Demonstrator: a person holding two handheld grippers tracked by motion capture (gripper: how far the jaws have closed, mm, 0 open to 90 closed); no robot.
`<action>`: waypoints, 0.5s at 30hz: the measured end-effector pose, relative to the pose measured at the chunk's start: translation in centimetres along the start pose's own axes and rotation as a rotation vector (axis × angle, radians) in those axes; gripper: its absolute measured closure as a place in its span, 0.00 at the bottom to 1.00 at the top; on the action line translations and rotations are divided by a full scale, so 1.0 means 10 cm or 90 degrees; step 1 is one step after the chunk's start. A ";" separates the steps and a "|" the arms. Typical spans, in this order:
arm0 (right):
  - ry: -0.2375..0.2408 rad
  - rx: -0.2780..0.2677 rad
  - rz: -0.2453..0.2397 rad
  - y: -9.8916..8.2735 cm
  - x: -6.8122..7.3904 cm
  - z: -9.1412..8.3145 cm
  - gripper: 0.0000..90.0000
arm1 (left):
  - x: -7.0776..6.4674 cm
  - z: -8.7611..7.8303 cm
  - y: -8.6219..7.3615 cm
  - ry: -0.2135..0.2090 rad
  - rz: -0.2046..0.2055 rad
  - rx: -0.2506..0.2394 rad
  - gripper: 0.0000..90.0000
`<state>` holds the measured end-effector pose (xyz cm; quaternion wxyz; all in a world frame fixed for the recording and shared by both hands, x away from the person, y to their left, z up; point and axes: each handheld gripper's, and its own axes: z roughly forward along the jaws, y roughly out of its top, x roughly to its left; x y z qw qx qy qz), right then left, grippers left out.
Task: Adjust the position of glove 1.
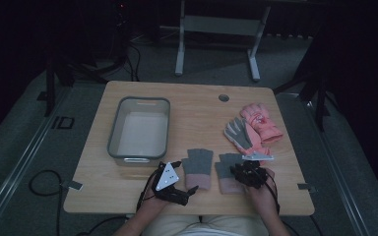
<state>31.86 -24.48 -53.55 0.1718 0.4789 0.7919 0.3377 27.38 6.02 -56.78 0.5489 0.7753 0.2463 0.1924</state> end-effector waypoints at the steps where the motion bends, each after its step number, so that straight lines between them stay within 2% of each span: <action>1: 0.003 -0.003 -0.009 0.02 -0.02 -0.02 0.76 | 0.00 0.00 0.00 0.000 0.000 0.000 0.00; 6: 0.059 -0.012 -0.074 0.07 -0.11 -0.07 0.70 | 0.00 0.00 0.00 0.001 0.001 -0.002 0.00; 10: 0.067 0.016 -0.123 0.03 -0.16 -0.02 0.68 | 0.00 0.00 0.00 0.001 -0.001 -0.002 0.00; 15: 0.074 0.044 -0.122 -0.05 -0.19 0.08 0.67 | 0.00 0.00 0.00 0.001 0.000 -0.002 0.00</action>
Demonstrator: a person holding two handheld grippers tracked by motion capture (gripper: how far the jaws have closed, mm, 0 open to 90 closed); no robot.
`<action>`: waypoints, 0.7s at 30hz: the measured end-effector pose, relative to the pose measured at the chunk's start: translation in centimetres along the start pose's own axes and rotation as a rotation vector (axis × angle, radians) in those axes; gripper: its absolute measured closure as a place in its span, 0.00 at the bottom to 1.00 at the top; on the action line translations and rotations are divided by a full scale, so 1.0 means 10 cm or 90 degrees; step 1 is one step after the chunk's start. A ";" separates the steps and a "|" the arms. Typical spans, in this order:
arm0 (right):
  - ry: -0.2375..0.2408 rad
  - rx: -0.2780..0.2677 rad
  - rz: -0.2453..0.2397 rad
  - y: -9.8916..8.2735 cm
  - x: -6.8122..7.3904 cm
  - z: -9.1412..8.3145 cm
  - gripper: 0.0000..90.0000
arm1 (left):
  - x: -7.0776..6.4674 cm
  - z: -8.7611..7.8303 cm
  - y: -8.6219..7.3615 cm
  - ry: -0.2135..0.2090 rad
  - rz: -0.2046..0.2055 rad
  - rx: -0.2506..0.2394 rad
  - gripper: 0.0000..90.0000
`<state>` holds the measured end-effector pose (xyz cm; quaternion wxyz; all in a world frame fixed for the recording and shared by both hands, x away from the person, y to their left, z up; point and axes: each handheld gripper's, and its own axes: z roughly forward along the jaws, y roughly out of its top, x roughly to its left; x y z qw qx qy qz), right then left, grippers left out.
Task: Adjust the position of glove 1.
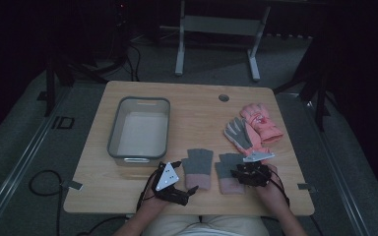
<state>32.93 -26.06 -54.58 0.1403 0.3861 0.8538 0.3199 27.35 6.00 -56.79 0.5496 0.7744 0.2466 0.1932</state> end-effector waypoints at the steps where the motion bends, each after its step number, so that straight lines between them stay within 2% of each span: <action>1: 0.000 -0.005 0.003 -0.01 0.00 0.01 0.67 | 0.00 0.00 0.00 0.000 0.000 0.000 0.00; 7: -0.024 0.003 -0.008 0.00 0.06 0.02 0.77 | 0.00 0.00 0.00 0.000 0.001 -0.001 0.00; 9: -0.036 0.012 0.001 0.02 0.09 0.03 0.89 | 0.00 0.00 0.00 0.000 0.000 0.000 0.00; 10: -0.040 0.013 0.004 0.03 0.10 0.03 0.91 | 0.00 0.00 0.00 0.000 0.000 -0.001 0.00; 14: -0.054 0.010 0.029 0.04 0.13 0.04 0.94 | 0.00 0.00 0.00 0.000 -0.001 0.000 0.00; 17: -0.053 0.010 0.051 0.06 0.13 0.01 0.95 | 0.00 0.00 0.00 0.001 0.001 -0.001 0.00; 21: -0.050 -0.027 0.066 0.14 0.17 -0.13 0.95 | 0.00 0.00 0.00 0.001 0.002 -0.001 0.00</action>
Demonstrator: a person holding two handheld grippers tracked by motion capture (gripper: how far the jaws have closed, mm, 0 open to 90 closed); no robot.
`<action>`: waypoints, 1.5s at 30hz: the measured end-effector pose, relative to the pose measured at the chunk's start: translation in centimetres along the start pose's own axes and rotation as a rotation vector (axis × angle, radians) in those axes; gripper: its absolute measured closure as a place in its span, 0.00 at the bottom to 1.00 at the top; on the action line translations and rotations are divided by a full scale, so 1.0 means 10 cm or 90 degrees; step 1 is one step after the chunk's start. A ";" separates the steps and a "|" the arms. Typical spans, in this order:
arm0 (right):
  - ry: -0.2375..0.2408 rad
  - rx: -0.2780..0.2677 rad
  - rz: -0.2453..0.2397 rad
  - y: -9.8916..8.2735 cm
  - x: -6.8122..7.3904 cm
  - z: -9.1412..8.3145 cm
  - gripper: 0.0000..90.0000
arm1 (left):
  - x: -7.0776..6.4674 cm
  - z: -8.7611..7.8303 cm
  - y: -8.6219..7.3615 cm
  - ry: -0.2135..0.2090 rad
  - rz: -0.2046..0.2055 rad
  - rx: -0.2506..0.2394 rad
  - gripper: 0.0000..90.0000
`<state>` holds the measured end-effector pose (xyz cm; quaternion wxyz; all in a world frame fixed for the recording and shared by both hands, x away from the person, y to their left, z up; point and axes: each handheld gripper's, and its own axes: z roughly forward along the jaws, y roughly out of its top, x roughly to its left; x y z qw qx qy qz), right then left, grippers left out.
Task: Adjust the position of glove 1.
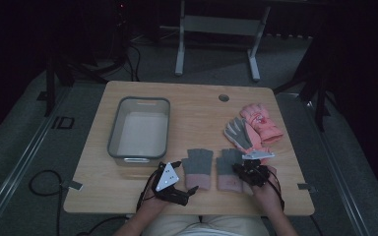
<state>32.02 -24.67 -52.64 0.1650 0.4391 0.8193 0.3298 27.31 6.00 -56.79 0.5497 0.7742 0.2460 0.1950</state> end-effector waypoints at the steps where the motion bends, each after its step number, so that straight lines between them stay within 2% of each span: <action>1: 0.003 -0.011 0.004 0.04 0.01 -0.05 0.95 | 0.00 0.00 0.00 0.000 -0.001 0.000 0.00; 5: 0.010 -0.051 0.006 0.23 0.09 -0.23 0.95 | 0.00 0.00 0.00 -0.002 -0.003 0.000 0.00; 8: 0.011 -0.070 0.004 0.38 0.14 -0.30 0.95 | 0.03 0.00 0.00 -0.002 -0.015 0.000 0.00; 10: 0.014 -0.079 0.002 0.46 0.19 -0.31 0.95 | 0.03 -0.01 0.00 0.001 -0.017 -0.002 0.00; 15: 0.037 -0.096 0.000 0.63 0.36 -0.25 0.95 | 0.00 0.00 0.00 0.003 0.004 -0.002 0.00; 17: 0.045 -0.098 -0.003 0.67 0.43 -0.20 0.95 | 0.01 0.00 0.00 -0.010 0.000 -0.005 0.00; 20: 0.054 -0.091 -0.007 0.69 0.50 -0.09 0.95 | 0.00 -0.01 0.00 -0.010 0.002 -0.006 0.00; 24: 0.074 -0.069 -0.011 0.66 0.59 0.07 0.95 | -0.01 -0.02 -0.01 0.004 0.013 -0.014 0.00; 31: 0.098 -0.033 -0.014 0.57 0.72 0.30 0.95 | -0.01 -0.03 -0.01 0.001 0.008 -0.019 0.00; 37: 0.106 -0.004 -0.010 0.47 0.72 0.46 0.95 | 0.00 -0.02 -0.01 -0.005 0.002 -0.014 0.00; 45: 0.112 0.011 -0.001 0.43 0.69 0.56 0.94 | 0.01 -0.01 -0.01 -0.004 -0.002 -0.009 0.00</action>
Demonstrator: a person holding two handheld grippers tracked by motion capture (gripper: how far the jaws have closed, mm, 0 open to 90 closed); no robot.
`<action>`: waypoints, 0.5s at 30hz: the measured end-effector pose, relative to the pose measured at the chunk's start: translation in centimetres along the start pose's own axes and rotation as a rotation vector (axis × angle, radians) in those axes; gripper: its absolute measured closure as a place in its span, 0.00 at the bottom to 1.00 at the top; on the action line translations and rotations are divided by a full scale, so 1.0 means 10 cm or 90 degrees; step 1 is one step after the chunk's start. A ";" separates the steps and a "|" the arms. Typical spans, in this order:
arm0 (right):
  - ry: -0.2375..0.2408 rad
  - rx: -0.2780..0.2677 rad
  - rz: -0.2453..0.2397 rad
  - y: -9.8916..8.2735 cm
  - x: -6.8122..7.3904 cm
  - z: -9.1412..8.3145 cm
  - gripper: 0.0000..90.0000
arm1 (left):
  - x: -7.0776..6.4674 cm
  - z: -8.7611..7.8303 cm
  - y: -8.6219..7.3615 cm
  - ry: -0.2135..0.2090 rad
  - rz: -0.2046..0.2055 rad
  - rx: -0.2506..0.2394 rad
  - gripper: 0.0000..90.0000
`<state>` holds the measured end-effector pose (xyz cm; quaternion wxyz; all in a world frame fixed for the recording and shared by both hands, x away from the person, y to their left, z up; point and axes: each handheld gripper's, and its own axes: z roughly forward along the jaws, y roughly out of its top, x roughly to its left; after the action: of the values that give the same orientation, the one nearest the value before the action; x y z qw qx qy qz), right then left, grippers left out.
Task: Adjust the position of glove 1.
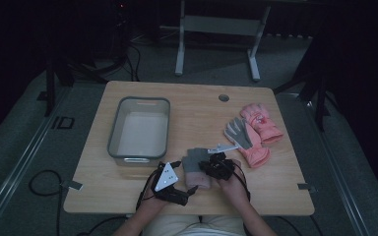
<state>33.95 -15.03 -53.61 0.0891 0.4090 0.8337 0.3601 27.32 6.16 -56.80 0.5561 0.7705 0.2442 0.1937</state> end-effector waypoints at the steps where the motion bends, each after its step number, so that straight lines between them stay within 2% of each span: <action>1: 0.002 0.001 0.002 0.00 0.00 0.01 0.94 | 0.00 0.00 0.00 0.000 -0.001 0.001 0.00; 6: 0.000 -0.004 0.005 -0.01 -0.02 0.04 0.92 | 0.00 0.01 0.01 0.012 -0.004 0.010 0.00; 11: -0.002 -0.010 0.024 -0.04 -0.05 0.04 0.86 | 0.00 0.03 0.01 0.030 -0.012 0.017 0.00; 15: 0.000 -0.021 0.027 -0.03 -0.05 -0.03 0.81 | 0.00 0.02 0.01 0.015 -0.001 0.011 0.00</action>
<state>33.93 -15.73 -53.67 0.0879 0.4247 0.8190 0.3757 27.41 5.97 -56.73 0.5468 0.7726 0.2526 0.2006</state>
